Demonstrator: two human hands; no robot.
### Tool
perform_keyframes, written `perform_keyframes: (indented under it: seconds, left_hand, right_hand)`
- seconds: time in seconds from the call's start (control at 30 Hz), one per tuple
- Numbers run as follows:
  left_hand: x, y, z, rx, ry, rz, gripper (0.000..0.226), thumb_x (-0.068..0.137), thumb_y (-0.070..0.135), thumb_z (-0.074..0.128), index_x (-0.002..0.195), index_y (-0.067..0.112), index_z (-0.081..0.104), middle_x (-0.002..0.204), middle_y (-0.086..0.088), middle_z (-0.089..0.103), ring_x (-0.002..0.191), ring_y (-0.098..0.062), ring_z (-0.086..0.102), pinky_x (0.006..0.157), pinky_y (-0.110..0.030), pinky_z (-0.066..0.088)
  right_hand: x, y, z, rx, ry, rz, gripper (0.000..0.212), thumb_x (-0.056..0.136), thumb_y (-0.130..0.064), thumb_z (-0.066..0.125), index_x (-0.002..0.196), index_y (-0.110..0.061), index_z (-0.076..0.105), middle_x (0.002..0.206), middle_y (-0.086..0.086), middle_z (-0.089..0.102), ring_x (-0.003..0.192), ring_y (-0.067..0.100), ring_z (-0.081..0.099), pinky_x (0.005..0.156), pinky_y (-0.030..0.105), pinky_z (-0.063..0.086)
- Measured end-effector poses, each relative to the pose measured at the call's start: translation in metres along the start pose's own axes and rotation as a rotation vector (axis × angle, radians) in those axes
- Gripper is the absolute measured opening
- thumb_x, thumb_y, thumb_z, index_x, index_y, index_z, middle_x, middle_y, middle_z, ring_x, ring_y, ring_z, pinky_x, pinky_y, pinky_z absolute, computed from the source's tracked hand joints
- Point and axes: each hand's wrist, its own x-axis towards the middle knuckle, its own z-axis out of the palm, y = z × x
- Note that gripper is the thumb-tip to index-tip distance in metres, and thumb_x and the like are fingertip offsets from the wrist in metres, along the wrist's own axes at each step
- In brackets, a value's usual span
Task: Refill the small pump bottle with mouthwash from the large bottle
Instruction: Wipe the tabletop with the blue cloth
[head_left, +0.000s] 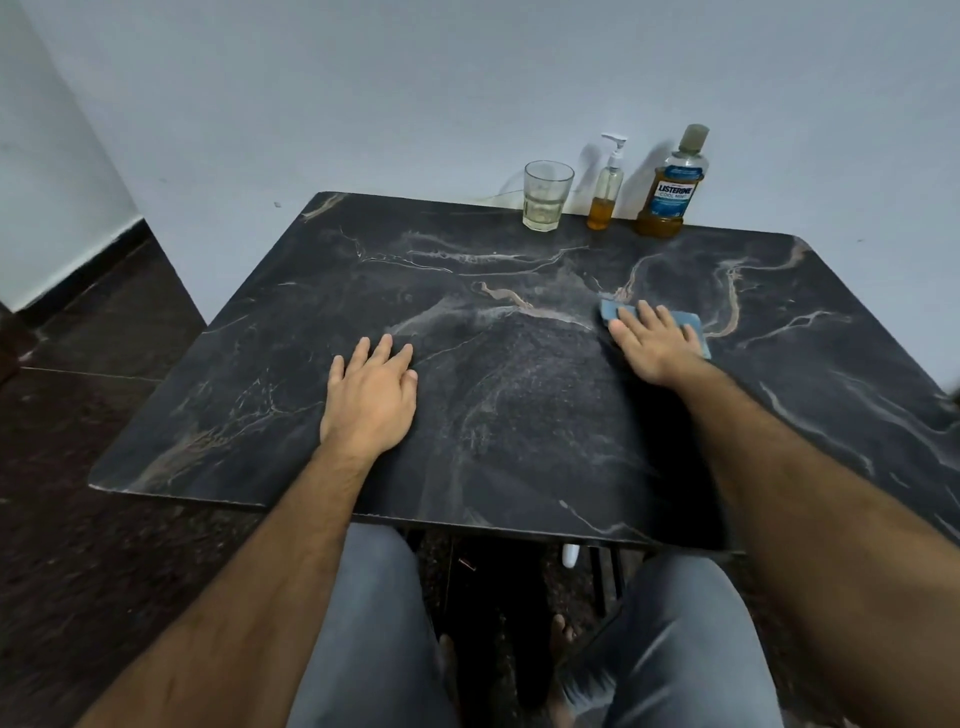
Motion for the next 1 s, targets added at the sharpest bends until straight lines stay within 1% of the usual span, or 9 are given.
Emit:
perform_keyframes:
  seconds: [0.1, 0.23, 0.53, 0.63, 0.7, 0.73, 0.9, 0.97, 1.0]
  left_hand:
    - [0.000, 0.000, 0.000, 0.002, -0.001, -0.001, 0.048, 0.104, 0.033, 0.028, 0.150, 0.023, 0.036, 0.162, -0.003, 0.026, 0.151, -0.026, 0.015, 0.122, -0.051, 0.010]
    - [0.001, 0.001, -0.001, 0.001, -0.009, -0.003, 0.048, 0.104, 0.032, 0.028, 0.150, 0.022, 0.036, 0.162, -0.004, 0.027, 0.151, -0.027, 0.016, 0.122, -0.052, 0.011]
    - [-0.001, 0.002, -0.004, -0.017, -0.015, -0.010, 0.047, 0.104, 0.028, 0.029, 0.150, 0.022, 0.037, 0.162, -0.003, 0.027, 0.151, -0.026, 0.016, 0.122, -0.051, 0.010]
    - [0.000, 0.001, -0.004, -0.024, -0.017, -0.009, 0.047, 0.104, 0.028, 0.030, 0.149, 0.022, 0.038, 0.161, -0.003, 0.028, 0.151, -0.026, 0.017, 0.121, -0.051, 0.011]
    - [0.000, 0.001, -0.003, -0.015, -0.005, 0.004, 0.046, 0.103, 0.028, 0.031, 0.148, 0.021, 0.040, 0.160, -0.004, 0.030, 0.150, -0.028, 0.019, 0.121, -0.053, 0.012]
    - [0.000, 0.001, -0.003, -0.012, -0.003, 0.007, 0.046, 0.103, 0.027, 0.031, 0.148, 0.021, 0.041, 0.160, -0.005, 0.031, 0.149, -0.028, 0.020, 0.120, -0.053, 0.013]
    - [0.000, 0.001, -0.002, -0.008, -0.003, 0.013, 0.046, 0.103, 0.027, 0.029, 0.147, 0.020, 0.042, 0.159, -0.005, 0.032, 0.149, -0.029, 0.021, 0.120, -0.054, 0.014]
    - [0.000, 0.001, -0.003, -0.015, -0.010, 0.011, 0.046, 0.103, 0.028, 0.030, 0.147, 0.019, 0.041, 0.159, -0.006, 0.031, 0.149, -0.029, 0.021, 0.121, -0.053, 0.014]
    - [-0.001, 0.001, -0.003, -0.017, -0.014, 0.010, 0.047, 0.103, 0.028, 0.030, 0.147, 0.019, 0.041, 0.160, -0.006, 0.031, 0.149, -0.029, 0.020, 0.121, -0.053, 0.013]
  right_hand:
    - [-0.032, 0.013, 0.007, 0.014, 0.017, 0.016, 0.066, 0.099, -0.063, 0.013, 0.157, -0.032, 0.011, 0.167, -0.004, -0.002, 0.153, 0.018, -0.005, 0.122, 0.048, -0.002]
    - [-0.082, -0.007, 0.023, 0.014, 0.013, -0.009, 0.075, 0.094, -0.071, 0.017, 0.157, -0.031, 0.012, 0.167, 0.000, -0.003, 0.153, 0.020, -0.006, 0.120, 0.050, -0.002]
    - [-0.124, -0.135, 0.051, -0.043, -0.098, -0.436, 0.070, 0.094, -0.071, 0.023, 0.156, -0.040, 0.014, 0.167, 0.000, -0.007, 0.153, 0.023, -0.011, 0.120, 0.052, -0.007]
    - [-0.160, -0.123, 0.059, -0.065, -0.074, -0.543, 0.080, 0.086, -0.080, 0.018, 0.156, -0.040, 0.014, 0.167, 0.000, -0.004, 0.153, 0.021, -0.010, 0.121, 0.051, -0.005]
    - [-0.186, -0.103, 0.066, -0.092, -0.018, -0.591, 0.094, 0.075, -0.086, 0.012, 0.156, -0.038, 0.014, 0.167, 0.001, -0.002, 0.153, 0.023, -0.007, 0.122, 0.051, -0.003]
    - [-0.197, -0.093, 0.071, -0.121, 0.017, -0.609, 0.096, 0.074, -0.086, 0.014, 0.156, -0.037, 0.015, 0.167, 0.002, 0.000, 0.153, 0.025, -0.003, 0.122, 0.052, 0.000]
    - [-0.226, -0.046, 0.085, -0.176, 0.178, -0.595, 0.087, 0.081, -0.079, 0.035, 0.154, -0.032, 0.024, 0.164, 0.006, 0.021, 0.151, 0.031, 0.019, 0.118, 0.056, 0.021]
    - [-0.228, -0.029, 0.083, -0.183, 0.201, -0.561, 0.091, 0.078, -0.080, 0.043, 0.153, -0.033, 0.025, 0.163, 0.006, 0.025, 0.149, 0.032, 0.024, 0.115, 0.057, 0.028]
    - [-0.228, -0.020, 0.081, -0.200, 0.193, -0.534, 0.096, 0.075, -0.079, 0.049, 0.154, -0.033, 0.022, 0.164, 0.006, 0.022, 0.150, 0.032, 0.023, 0.116, 0.056, 0.027]
